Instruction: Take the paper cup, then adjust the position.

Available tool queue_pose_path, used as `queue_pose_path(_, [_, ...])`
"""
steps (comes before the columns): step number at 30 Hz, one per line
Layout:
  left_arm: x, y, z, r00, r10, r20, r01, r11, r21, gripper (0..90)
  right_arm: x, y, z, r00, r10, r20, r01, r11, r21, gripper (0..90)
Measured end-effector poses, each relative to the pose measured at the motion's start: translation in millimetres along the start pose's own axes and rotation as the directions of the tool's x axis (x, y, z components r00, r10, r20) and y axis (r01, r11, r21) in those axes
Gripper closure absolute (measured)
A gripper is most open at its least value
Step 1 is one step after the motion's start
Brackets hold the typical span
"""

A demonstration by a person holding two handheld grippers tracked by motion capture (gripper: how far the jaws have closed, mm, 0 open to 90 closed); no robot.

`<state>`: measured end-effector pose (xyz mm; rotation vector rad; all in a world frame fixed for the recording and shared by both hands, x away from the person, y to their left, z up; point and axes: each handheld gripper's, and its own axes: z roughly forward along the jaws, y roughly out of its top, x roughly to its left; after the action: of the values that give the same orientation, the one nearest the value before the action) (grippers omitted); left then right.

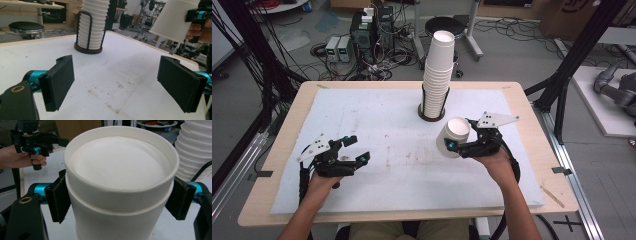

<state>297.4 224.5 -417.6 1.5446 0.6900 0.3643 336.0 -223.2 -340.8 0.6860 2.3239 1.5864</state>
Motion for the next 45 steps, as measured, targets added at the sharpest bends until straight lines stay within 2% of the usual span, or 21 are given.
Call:
queue_pose_path(7, [-4.2,0.8,3.1,0.9989,0.002,0.048,-0.003,1.0000,0.009,13.7,0.9,-0.8,6.0,0.9998,-0.006,-0.019,0.006,1.000,0.010,20.2])
queue_pose_path(14, [-11.6,3.4,5.6,0.9938,0.003,0.111,-0.004,1.0000,0.004,13.7,4.9,-0.2,9.4,0.9990,-0.009,-0.044,0.009,1.000,-0.001,20.2])
queue_pose_path(22, [-21.6,7.3,12.7,0.9892,0.033,0.143,-0.034,0.9994,0.000,13.5,9.6,-5.4,15.8,0.9975,-0.014,-0.069,0.015,1.000,0.008,20.2])
queue_pose_path(23, [-24.7,7.0,15.1,0.9863,0.032,0.162,-0.035,0.9992,0.018,13.5,11.2,-6.2,16.6,0.9971,-0.010,-0.075,0.011,1.000,0.012,20.2])
queue_pose_path(28, [-31.0,10.2,19.5,0.9806,0.049,0.190,-0.057,0.9977,0.037,13.5,15.1,-6.0,19.2,0.9957,-0.018,-0.091,0.019,1.000,0.015,20.2])
queue_pose_path(45, [-42.9,10.2,34.2,0.9687,0.054,0.242,-0.076,0.9938,0.081,13.5,21.8,-3.7,24.4,0.9903,-0.042,-0.133,0.044,0.999,0.014,20.3])
